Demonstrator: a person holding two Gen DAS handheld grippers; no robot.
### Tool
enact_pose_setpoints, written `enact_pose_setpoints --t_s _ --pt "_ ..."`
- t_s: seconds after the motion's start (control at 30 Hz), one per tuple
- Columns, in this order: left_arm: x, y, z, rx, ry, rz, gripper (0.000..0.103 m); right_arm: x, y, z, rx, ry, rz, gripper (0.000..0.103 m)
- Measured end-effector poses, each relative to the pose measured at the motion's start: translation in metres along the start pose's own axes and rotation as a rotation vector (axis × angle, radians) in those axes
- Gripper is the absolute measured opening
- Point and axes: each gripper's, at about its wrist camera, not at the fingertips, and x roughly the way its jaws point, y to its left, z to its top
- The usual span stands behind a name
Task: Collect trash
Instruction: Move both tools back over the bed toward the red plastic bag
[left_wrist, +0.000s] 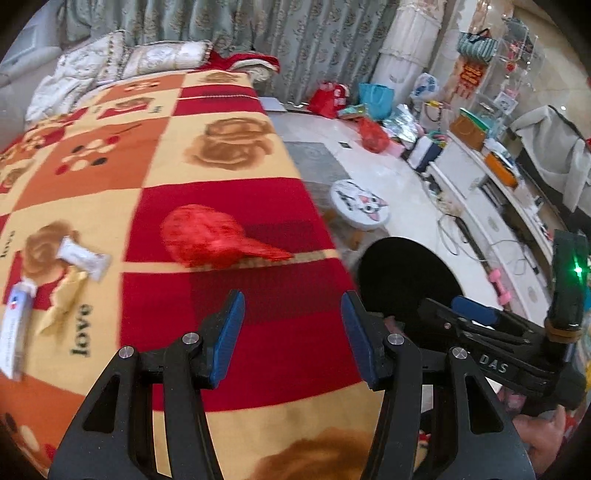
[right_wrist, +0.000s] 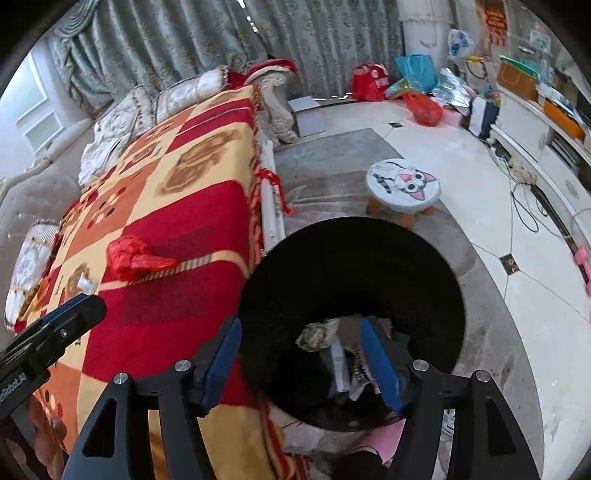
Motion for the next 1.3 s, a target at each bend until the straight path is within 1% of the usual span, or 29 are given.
enact_pose_setpoints --t_s 0.17,0.3,0.53,0.67,0.83,0.93,1.07,1.3 --pt "-0.007 0.03 -0.008 -0.024 0.002 0.057 0.053 0.003 0.028 -0.004 -0.049 0.01 0.019 0.067" --pt "-0.015 0.054 -0.014 -0.051 0.004 0.084 0.053 0.006 0.052 -0.007 -0.091 0.018 0.037 0.067" --pt "-0.032 0.11 -0.027 -0.107 0.008 0.142 0.053 0.014 0.094 -0.009 -0.172 0.036 0.069 0.067" --pt "-0.037 0.147 -0.033 -0.15 0.017 0.183 0.053 0.02 0.115 -0.005 -0.203 0.032 0.108 0.068" --pt "-0.041 0.181 -0.038 -0.204 0.024 0.209 0.053 0.031 0.139 0.008 -0.238 0.028 0.121 0.068" --pt "-0.042 0.194 -0.039 -0.215 0.029 0.219 0.053 0.04 0.156 0.02 -0.283 0.025 0.121 0.069" --pt "-0.035 0.206 -0.035 -0.235 0.053 0.208 0.053 0.051 0.171 0.032 -0.327 0.019 0.124 0.07" --pt "-0.01 0.21 -0.024 -0.203 0.095 0.229 0.053 0.07 0.192 0.053 -0.42 0.012 0.101 0.071"
